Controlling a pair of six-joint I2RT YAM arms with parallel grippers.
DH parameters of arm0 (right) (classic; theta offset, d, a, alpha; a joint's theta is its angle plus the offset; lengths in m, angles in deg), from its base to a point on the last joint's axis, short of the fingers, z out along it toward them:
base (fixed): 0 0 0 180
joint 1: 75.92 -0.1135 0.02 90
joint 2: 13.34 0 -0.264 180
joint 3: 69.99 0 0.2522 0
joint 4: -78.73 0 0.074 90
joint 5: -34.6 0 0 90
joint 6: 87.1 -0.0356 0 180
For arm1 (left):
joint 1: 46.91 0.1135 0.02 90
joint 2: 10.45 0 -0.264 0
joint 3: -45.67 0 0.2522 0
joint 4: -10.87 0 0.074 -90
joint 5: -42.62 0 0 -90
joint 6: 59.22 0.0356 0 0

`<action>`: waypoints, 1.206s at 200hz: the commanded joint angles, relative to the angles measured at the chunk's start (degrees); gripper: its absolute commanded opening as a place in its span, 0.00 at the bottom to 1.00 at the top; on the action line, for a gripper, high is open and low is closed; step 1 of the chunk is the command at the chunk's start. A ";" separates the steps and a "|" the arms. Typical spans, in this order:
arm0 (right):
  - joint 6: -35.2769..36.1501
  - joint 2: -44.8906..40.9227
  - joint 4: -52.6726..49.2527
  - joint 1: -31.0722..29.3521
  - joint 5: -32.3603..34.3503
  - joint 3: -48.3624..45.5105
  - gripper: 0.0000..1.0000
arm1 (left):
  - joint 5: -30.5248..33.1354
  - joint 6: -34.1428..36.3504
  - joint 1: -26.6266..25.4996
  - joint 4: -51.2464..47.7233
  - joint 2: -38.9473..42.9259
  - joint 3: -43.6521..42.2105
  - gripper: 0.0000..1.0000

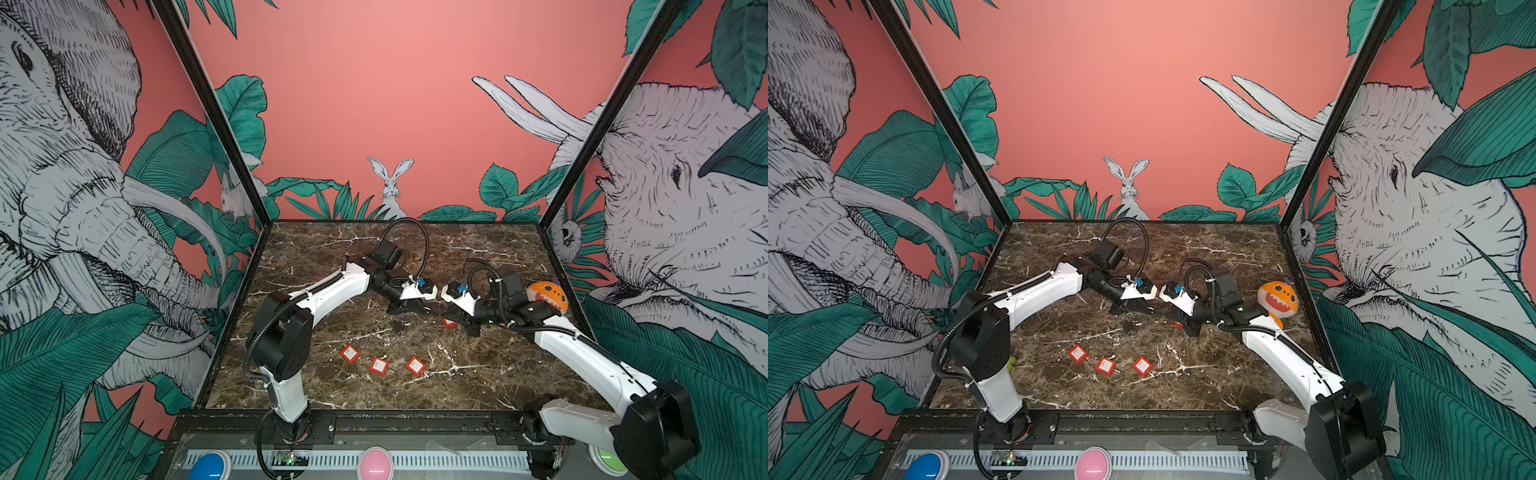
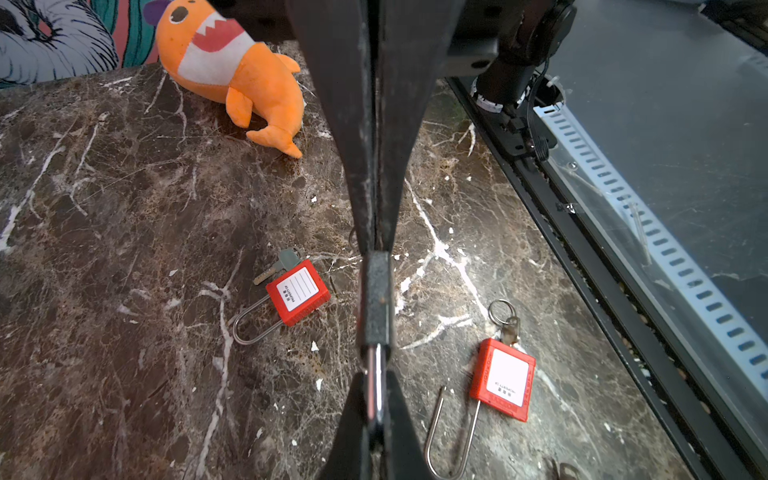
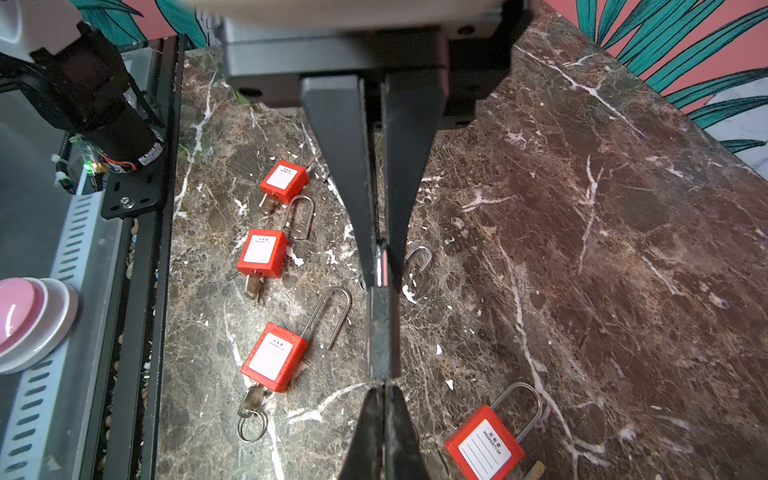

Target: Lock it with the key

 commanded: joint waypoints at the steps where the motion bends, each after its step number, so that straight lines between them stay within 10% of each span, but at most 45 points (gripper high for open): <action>1: 2.29 -2.06 -2.62 1.05 1.99 -0.97 0.00 | -0.07 5.99 0.03 -10.26 -1.29 5.46 0.00; 79: -3.14 -11.07 1.92 3.24 5.36 -11.48 0.00 | 1.64 7.50 0.10 -15.62 -5.02 10.68 0.00; 152: -9.75 -21.04 6.20 3.44 25.41 -16.30 0.00 | 13.35 10.61 -2.49 -32.99 -14.85 21.40 0.00; 241: -15.57 -21.39 9.27 3.44 24.99 -18.49 0.00 | 22.14 10.07 -5.62 -42.06 -24.47 31.33 0.00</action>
